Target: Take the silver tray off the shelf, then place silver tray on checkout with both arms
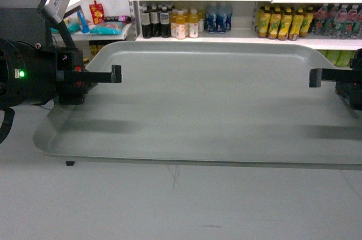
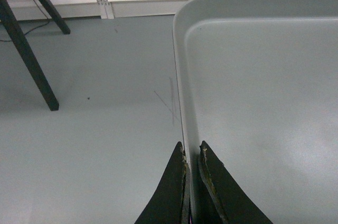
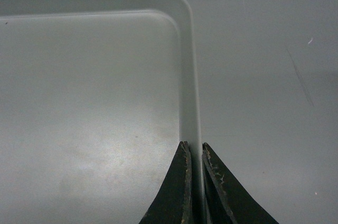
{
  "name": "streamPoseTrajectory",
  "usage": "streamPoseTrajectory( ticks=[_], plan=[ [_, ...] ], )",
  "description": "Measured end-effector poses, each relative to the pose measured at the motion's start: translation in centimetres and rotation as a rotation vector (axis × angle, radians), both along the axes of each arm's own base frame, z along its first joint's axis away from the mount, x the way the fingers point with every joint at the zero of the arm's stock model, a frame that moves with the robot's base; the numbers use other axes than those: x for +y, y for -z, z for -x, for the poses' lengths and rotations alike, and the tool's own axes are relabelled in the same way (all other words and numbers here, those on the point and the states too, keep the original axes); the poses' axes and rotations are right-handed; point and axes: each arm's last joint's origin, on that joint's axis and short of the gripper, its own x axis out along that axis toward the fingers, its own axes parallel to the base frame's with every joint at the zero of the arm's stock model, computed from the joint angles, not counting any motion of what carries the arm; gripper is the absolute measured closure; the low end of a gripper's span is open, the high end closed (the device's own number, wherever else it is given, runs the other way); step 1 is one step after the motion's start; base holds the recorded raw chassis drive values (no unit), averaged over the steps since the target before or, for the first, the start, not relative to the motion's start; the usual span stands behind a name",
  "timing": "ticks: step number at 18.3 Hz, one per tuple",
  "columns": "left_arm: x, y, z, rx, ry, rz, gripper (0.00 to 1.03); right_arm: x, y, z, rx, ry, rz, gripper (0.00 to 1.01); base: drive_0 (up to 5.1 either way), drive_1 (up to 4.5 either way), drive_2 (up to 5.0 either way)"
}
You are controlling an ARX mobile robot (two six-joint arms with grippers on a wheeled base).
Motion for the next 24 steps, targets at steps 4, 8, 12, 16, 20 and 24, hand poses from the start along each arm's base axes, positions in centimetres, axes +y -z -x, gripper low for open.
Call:
streamPoseTrajectory(
  ticks=[4,8,12,16,20,24],
  plan=[
    [0.01,0.07,0.01,0.006,0.002,0.000,0.99,0.02,0.06,-0.01,0.002,-0.001,0.000,0.98,0.0,0.00,0.0],
    [0.01,0.07,0.01,0.006,0.002,-0.001,0.99,0.01,0.06,-0.01,0.002,-0.001,0.000,0.98,0.0,0.00,0.0],
    [-0.04,0.06,0.03,0.005,0.002,-0.001,0.99,-0.01,0.06,-0.01,0.003,-0.001,0.000,0.98,-3.7,1.85,1.9],
    [-0.12,0.07,0.04,0.006,0.005,0.000,0.99,-0.15,0.09,-0.04,0.004,0.004,0.000,0.98,-4.8,2.62,2.6],
    [-0.11,0.07,0.04,0.005,0.002,-0.002,0.99,-0.16,0.08,-0.05,0.003,0.004,0.000,0.98,-5.0,2.47,2.5],
    [-0.12,0.08,0.04,0.005,0.005,0.000,0.99,-0.14,0.07,-0.05,0.002,0.003,0.000,0.98,-5.0,2.46,2.5]
  ],
)
